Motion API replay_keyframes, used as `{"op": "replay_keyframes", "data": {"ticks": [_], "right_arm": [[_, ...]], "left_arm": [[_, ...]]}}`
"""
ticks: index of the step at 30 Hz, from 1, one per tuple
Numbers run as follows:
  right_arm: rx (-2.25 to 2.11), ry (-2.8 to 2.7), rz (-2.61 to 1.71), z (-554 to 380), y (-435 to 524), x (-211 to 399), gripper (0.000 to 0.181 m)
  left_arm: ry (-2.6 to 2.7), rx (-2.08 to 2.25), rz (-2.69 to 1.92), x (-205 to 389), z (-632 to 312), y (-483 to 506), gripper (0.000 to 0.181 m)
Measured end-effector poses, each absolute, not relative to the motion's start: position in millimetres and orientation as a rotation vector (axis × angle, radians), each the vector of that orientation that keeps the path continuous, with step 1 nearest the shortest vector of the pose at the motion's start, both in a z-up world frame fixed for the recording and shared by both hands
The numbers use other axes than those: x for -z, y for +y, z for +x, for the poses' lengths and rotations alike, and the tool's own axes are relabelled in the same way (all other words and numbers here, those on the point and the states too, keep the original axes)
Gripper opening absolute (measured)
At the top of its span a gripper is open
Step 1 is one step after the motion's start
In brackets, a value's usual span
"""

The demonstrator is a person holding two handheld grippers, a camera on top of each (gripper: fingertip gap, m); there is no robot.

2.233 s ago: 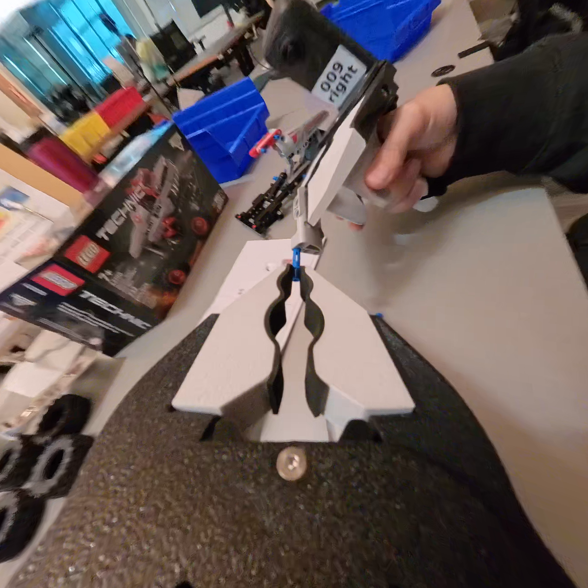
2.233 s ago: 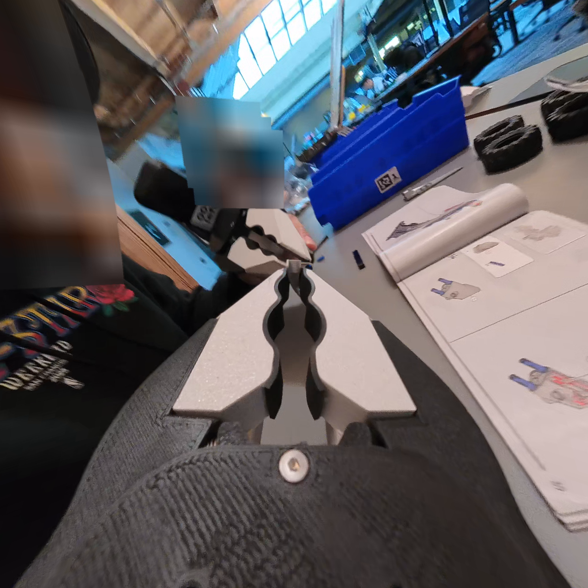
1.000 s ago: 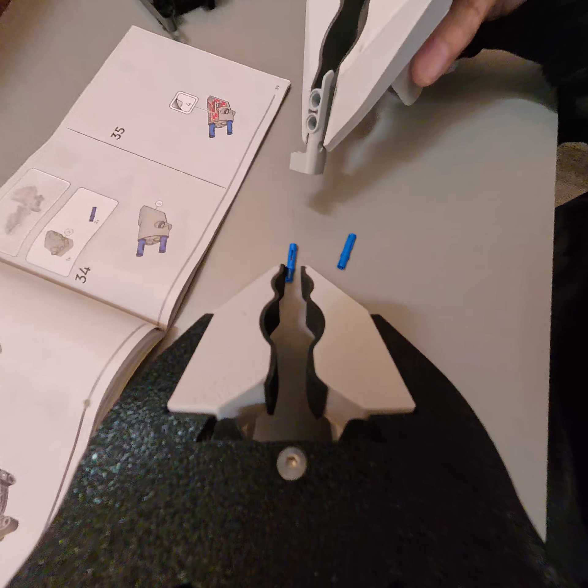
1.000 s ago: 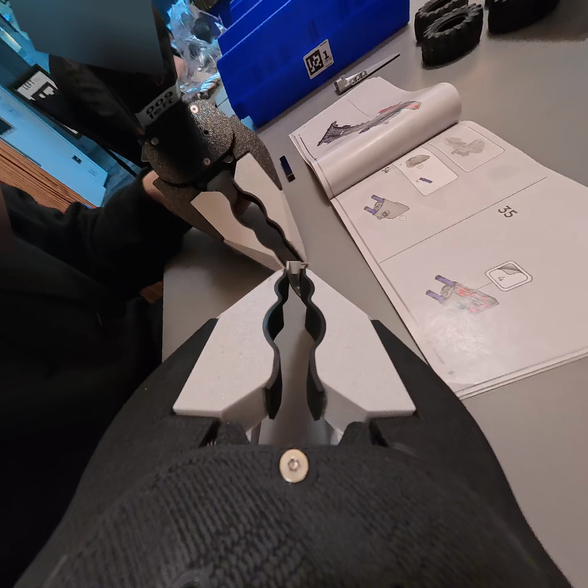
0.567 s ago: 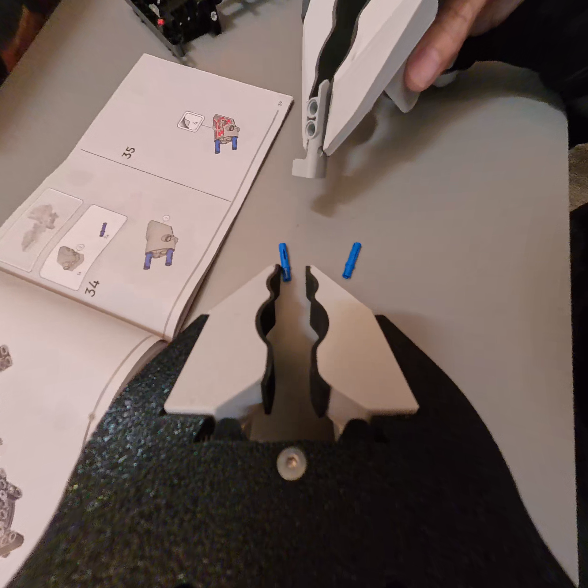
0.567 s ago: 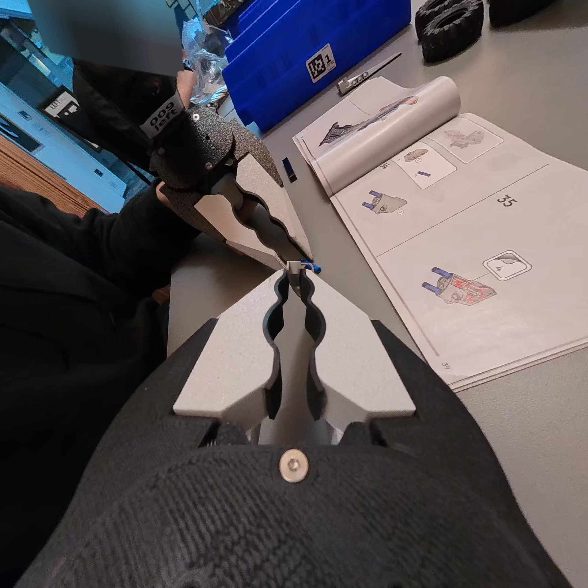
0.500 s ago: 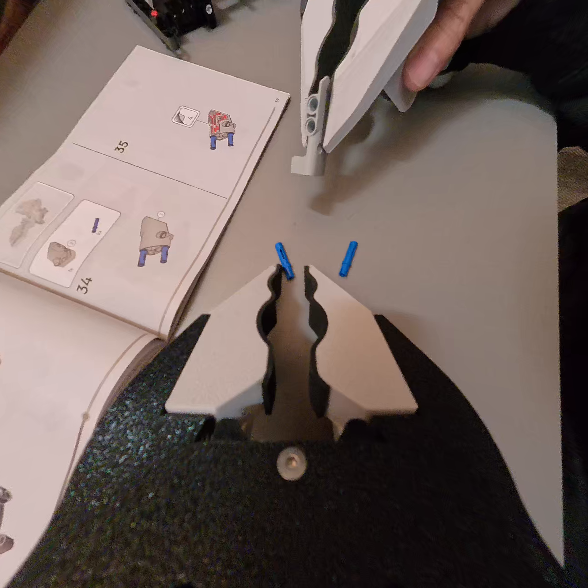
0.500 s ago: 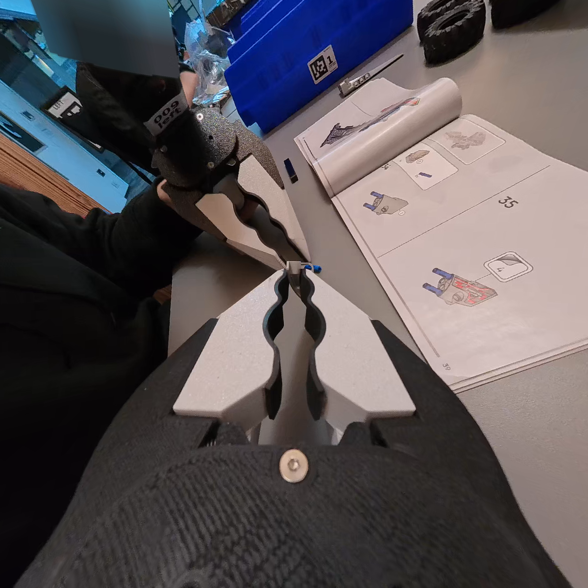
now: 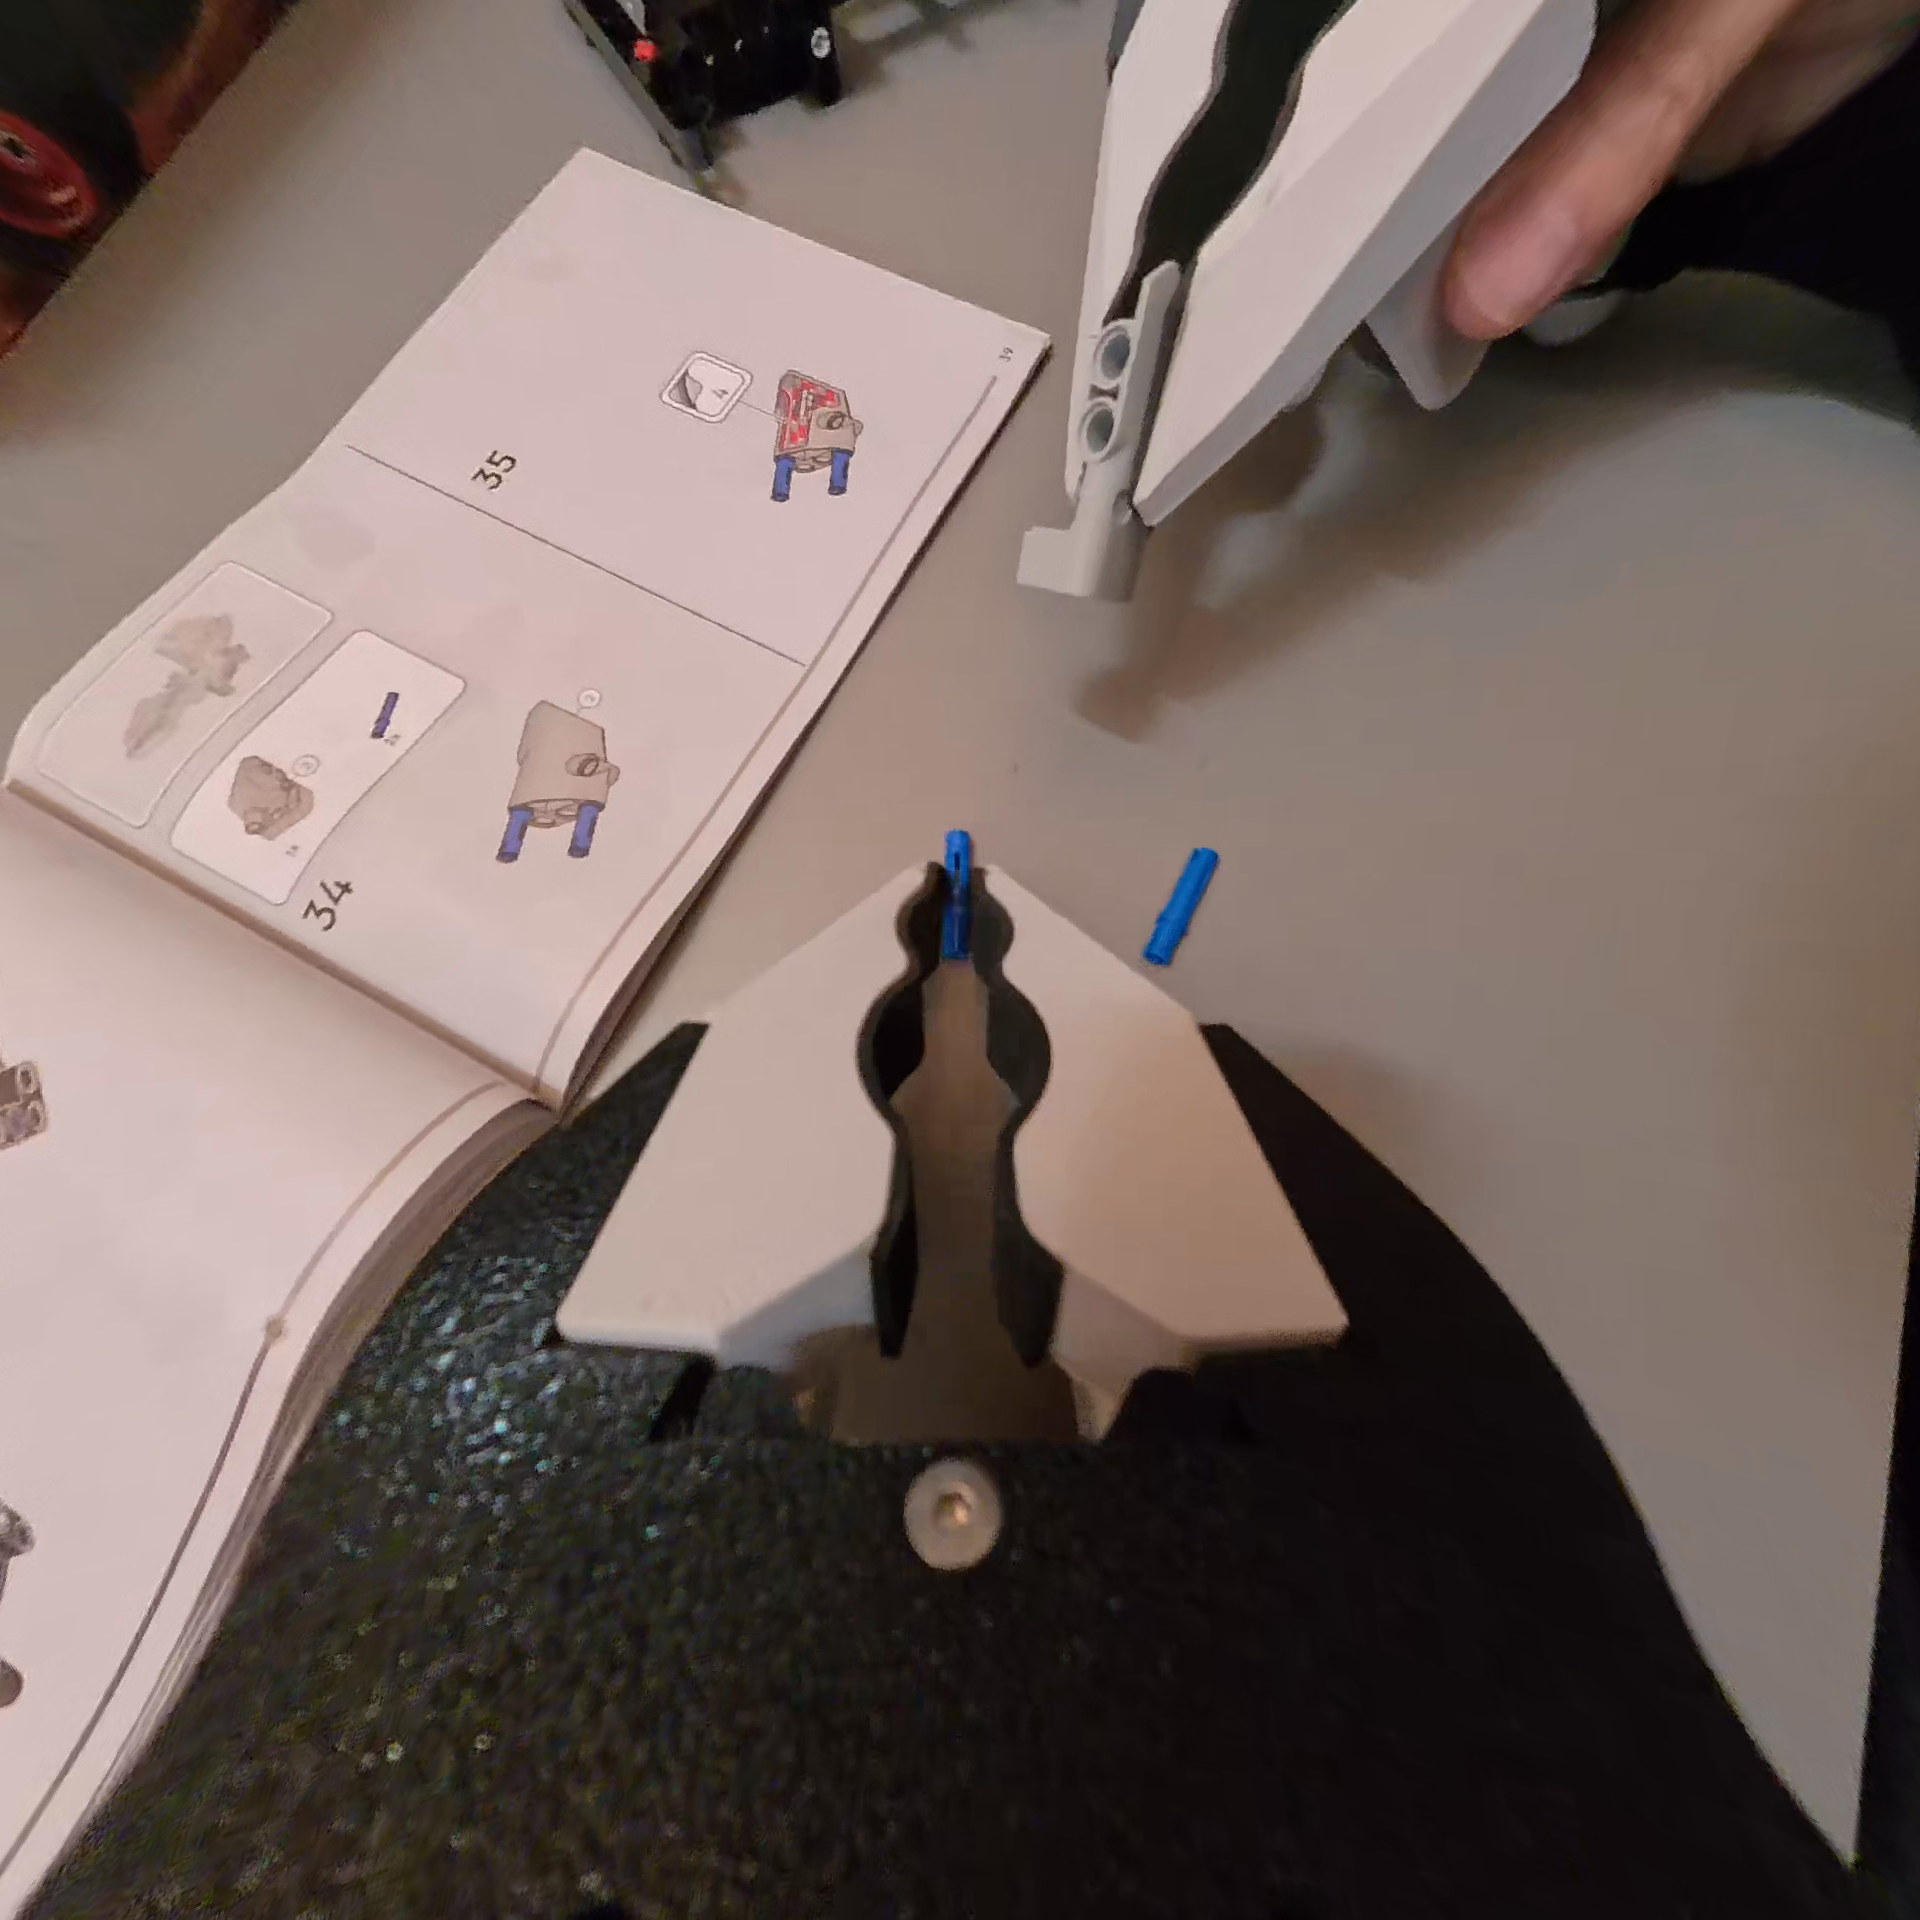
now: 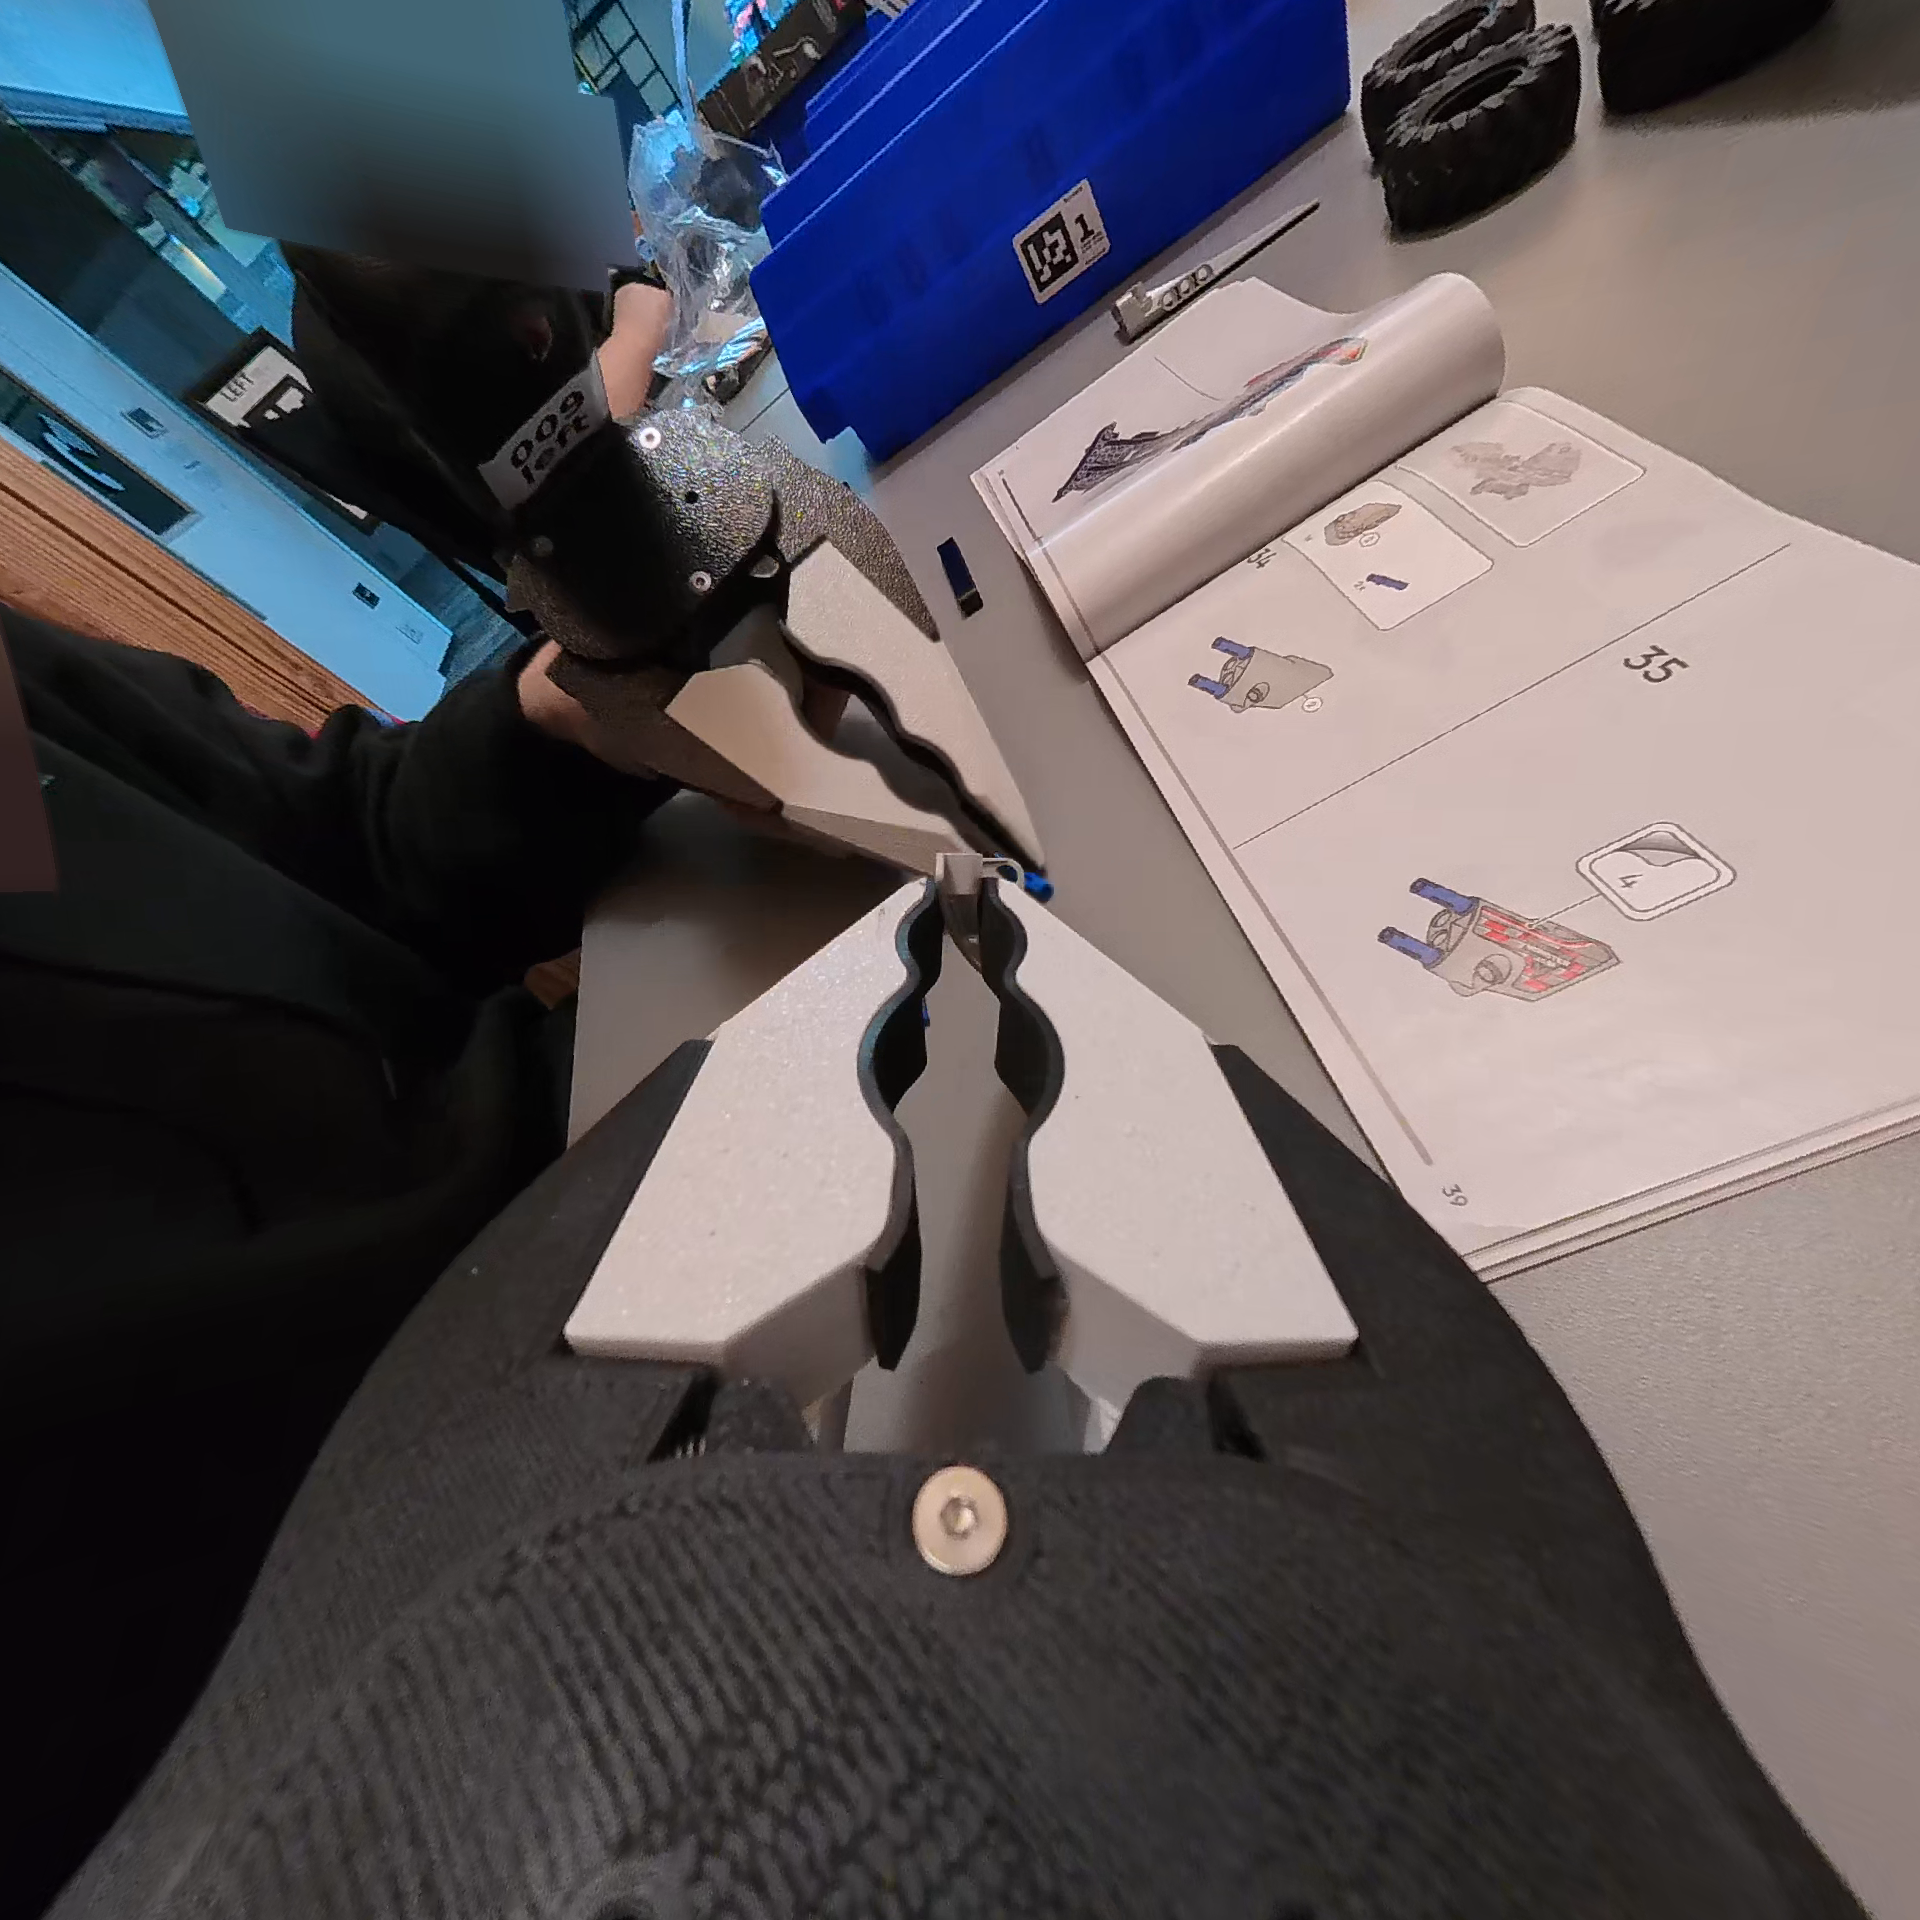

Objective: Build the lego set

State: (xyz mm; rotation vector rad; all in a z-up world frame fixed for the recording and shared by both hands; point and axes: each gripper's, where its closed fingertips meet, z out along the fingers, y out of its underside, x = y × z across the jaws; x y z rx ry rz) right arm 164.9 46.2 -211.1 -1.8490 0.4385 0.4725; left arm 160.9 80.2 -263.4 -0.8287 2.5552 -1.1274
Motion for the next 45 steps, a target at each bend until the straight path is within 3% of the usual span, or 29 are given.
{"op": "replay_keyframes", "data": {"ticks": [1,7,11,21,45], "right_arm": [[-0.472,0.439,-1.853,164.9,46.3,211.6,0.005],[-0.452,0.428,-1.823,166.5,48.6,206.7,0.005],[-0.446,0.405,-1.732,167.8,51.8,193.0,0.005],[-0.561,0.360,-1.504,162.9,56.5,163.9,0.005],[-0.655,0.369,-1.451,159.1,58.8,160.3,0.005]], "left_arm": [[2.557,1.134,-0.824,263.4,161.0,80.1,0.001],[2.529,1.079,-0.591,260.1,163.1,81.6,0.001],[2.338,1.241,-0.445,220.4,164.4,73.2,0.001],[2.058,1.154,-0.260,180.9,167.4,73.0,0.001],[2.037,1.064,-0.215,172.1,164.6,71.0,0.001]]}}
